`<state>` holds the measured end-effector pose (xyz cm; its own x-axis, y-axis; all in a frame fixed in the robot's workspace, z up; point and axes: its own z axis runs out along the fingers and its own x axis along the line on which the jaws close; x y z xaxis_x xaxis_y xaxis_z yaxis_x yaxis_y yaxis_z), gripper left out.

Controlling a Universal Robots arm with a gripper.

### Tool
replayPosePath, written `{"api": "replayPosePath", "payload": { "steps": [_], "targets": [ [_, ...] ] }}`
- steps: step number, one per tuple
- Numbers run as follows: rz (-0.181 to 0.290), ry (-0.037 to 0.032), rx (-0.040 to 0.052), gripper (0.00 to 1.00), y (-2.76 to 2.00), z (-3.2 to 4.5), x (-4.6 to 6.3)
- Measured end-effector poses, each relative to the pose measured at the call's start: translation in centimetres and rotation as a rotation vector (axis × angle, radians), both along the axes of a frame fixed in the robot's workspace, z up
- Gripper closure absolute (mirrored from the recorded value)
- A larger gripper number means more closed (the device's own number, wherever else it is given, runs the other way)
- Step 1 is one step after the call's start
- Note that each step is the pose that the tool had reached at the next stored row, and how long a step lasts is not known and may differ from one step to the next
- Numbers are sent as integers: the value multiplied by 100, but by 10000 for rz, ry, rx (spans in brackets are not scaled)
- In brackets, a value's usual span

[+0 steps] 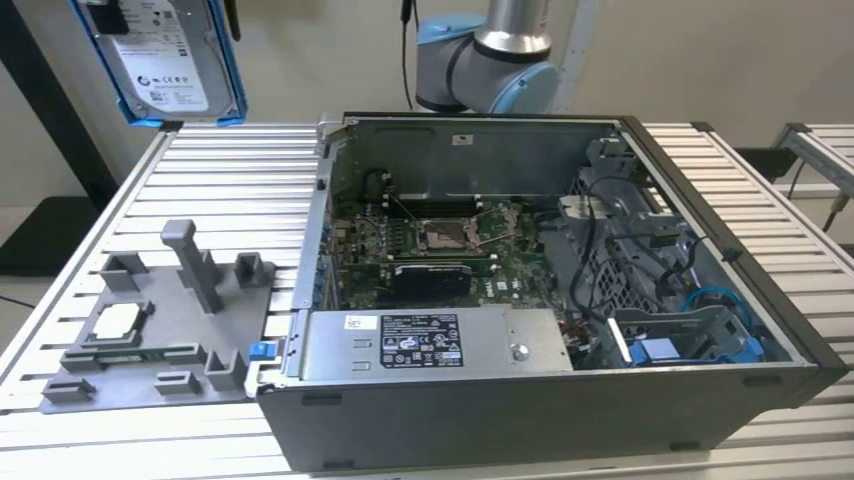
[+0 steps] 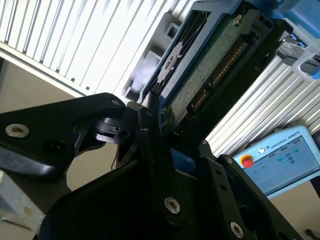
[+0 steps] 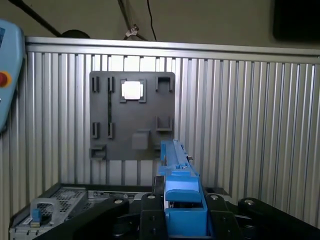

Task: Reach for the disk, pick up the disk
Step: 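Pick up the disk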

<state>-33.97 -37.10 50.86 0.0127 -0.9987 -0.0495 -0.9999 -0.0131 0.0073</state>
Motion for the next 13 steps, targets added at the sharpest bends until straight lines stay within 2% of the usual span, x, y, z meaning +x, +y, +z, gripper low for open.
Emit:
{"api": "replayPosePath", "payload": {
  "steps": [13],
  "targets": [
    [0,1,0,100,0,0,329]
  ]
}}
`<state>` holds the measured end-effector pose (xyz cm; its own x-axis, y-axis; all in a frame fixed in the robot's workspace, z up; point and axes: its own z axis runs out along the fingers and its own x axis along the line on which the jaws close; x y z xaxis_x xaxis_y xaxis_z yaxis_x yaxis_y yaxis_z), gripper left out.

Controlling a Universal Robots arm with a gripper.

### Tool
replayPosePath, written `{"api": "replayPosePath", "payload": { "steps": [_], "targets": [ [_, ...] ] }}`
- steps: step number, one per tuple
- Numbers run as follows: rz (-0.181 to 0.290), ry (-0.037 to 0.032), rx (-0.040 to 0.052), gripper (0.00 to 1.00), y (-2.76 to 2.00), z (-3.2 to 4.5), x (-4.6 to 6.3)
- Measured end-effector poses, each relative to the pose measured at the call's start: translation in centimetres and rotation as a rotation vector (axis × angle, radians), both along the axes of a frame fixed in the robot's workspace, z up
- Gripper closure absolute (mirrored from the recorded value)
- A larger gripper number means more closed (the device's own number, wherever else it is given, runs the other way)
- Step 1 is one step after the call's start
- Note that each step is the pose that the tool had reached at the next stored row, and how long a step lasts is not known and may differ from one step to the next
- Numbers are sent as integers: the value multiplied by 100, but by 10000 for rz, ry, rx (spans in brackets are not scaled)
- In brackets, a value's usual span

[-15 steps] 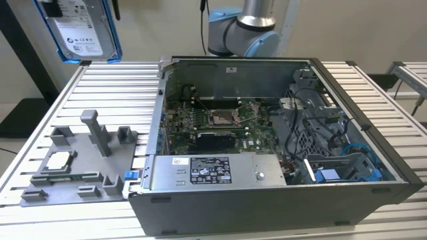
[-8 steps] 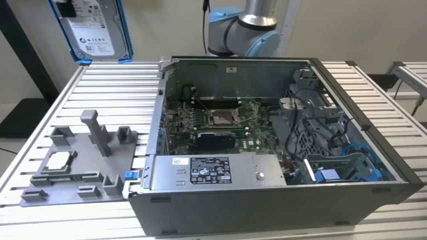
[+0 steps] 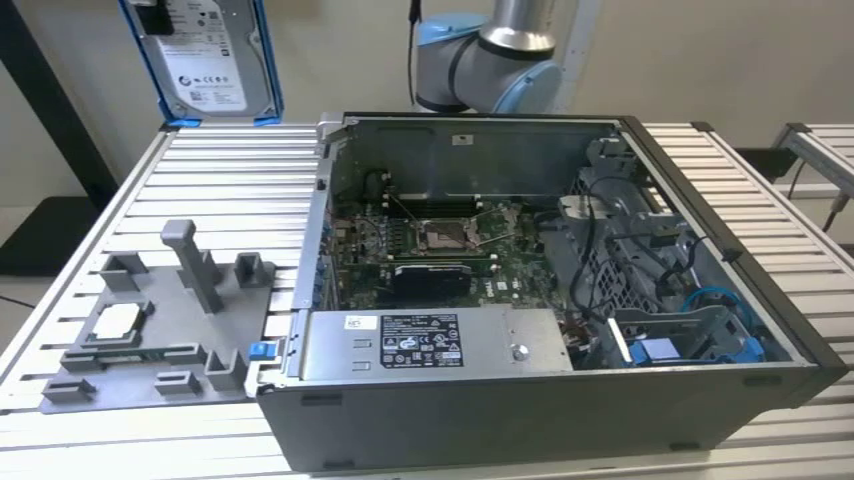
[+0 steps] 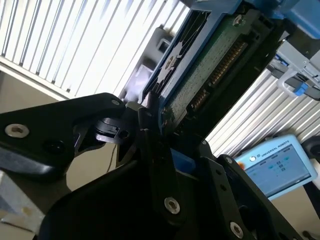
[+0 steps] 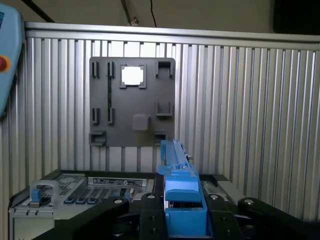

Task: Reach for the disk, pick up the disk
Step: 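Pick up the disk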

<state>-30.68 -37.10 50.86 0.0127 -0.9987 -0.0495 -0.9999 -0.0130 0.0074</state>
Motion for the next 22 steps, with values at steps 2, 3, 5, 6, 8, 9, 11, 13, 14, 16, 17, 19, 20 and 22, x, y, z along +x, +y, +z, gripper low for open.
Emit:
{"api": "replayPosePath", "payload": {
  "steps": [2,3,5,6,8,9,11,13,14,16,17,19,20,22],
  "targets": [
    [0,-1,0,100,0,0,45],
    [-1,-1,1,100,1,-1,67],
    [-1,0,0,100,1,0,111],
    [0,-1,1,100,2,0,134],
    [0,-1,0,100,2,0,181],
    [0,-1,0,100,2,0,204],
    [1,0,0,100,2,0,254],
    [0,0,1,100,3,0,306],
    [-1,0,1,100,3,-1,333],
    [0,0,0,100,3,-1,388],
    [0,-1,1,100,2,-1,417],
    [1,1,0,100,2,0,480],
    [0,1,0,100,3,0,509],
    [-1,1,0,100,3,0,571]
  ]
}}
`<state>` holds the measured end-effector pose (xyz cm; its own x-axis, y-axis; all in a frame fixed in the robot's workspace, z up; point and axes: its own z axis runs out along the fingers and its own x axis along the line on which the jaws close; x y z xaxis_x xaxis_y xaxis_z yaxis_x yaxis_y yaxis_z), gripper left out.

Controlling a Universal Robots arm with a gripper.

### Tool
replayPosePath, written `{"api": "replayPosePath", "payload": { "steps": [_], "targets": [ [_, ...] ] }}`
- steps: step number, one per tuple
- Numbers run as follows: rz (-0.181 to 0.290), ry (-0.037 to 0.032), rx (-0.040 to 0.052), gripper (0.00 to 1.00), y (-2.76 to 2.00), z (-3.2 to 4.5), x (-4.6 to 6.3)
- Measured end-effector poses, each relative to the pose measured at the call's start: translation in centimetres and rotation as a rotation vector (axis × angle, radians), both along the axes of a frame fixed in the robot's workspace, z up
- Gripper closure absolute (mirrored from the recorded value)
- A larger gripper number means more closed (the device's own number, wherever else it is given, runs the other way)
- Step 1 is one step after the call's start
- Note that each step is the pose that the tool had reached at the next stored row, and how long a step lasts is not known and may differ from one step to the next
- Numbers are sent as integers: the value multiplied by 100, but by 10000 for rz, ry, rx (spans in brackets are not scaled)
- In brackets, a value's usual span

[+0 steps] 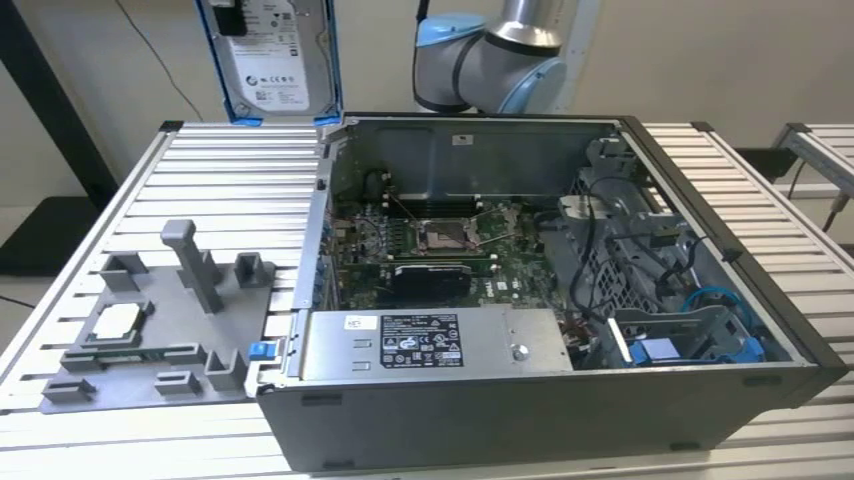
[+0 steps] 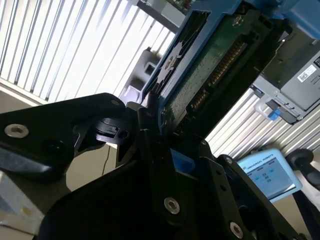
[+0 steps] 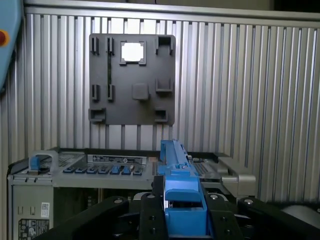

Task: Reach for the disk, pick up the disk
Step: 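Pick up the disk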

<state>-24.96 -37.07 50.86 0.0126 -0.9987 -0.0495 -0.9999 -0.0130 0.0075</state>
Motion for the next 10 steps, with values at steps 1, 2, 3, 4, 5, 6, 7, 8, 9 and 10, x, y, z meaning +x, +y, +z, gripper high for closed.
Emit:
{"api": "replayPosePath", "payload": {
  "steps": [1,2,3,4,5,6,7,8,9,10],
  "targets": [
    [1,0,0,100,0,0,29],
    [1,0,0,100,0,0,60],
    [1,1,0,100,0,0,92],
    [1,0,1,100,0,0,123],
    [1,0,0,100,0,0,155],
    [0,1,0,100,0,0,187],
    [0,1,0,100,0,0,218],
    [0,1,0,100,0,0,250],
    [2,1,-1,100,0,0,281],
    [1,1,0,100,0,0,312]
  ]
}}
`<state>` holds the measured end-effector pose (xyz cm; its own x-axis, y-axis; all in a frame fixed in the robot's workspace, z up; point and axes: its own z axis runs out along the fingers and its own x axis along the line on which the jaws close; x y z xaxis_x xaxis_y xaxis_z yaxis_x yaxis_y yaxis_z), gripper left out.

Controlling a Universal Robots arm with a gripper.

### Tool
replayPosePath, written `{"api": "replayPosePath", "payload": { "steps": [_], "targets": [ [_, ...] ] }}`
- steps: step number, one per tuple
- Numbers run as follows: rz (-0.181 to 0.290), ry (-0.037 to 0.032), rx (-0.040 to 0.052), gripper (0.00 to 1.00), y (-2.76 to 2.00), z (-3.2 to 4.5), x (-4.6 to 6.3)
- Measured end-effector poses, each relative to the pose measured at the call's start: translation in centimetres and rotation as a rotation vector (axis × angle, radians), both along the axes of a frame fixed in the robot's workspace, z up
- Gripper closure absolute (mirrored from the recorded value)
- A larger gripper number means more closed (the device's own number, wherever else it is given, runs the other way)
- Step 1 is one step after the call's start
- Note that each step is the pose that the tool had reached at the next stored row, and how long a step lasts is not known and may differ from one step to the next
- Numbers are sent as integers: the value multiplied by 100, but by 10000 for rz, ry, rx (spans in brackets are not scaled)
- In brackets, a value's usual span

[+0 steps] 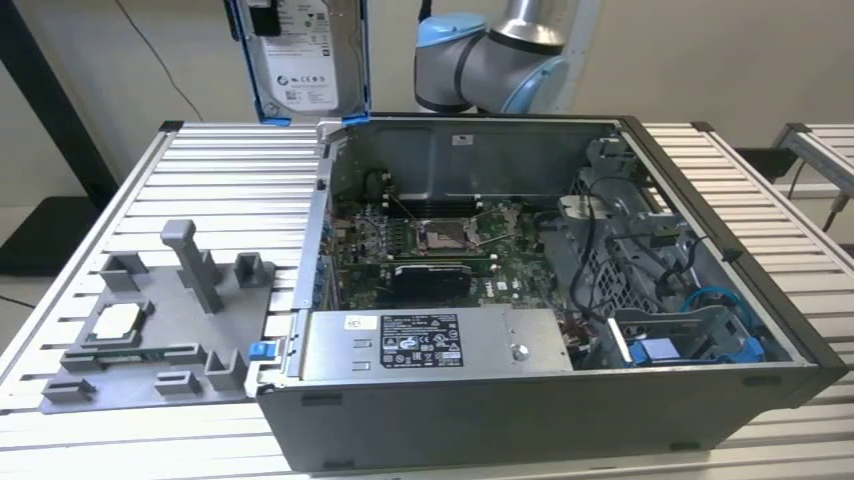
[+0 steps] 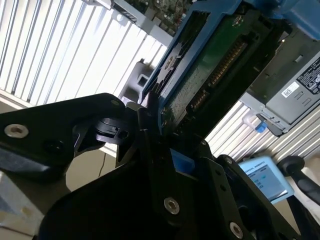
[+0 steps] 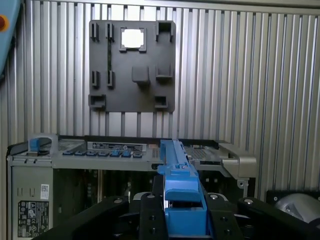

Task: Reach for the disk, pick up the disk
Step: 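Pick up the disk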

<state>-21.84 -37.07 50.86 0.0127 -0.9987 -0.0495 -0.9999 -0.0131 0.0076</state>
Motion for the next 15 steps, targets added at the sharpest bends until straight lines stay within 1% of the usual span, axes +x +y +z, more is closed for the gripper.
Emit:
{"api": "replayPosePath", "payload": {
  "steps": [10,15],
  "targets": [
    [0,0,22,100,0,0,341],
    [-1,-1,22,100,0,-1,476]
  ]
}}
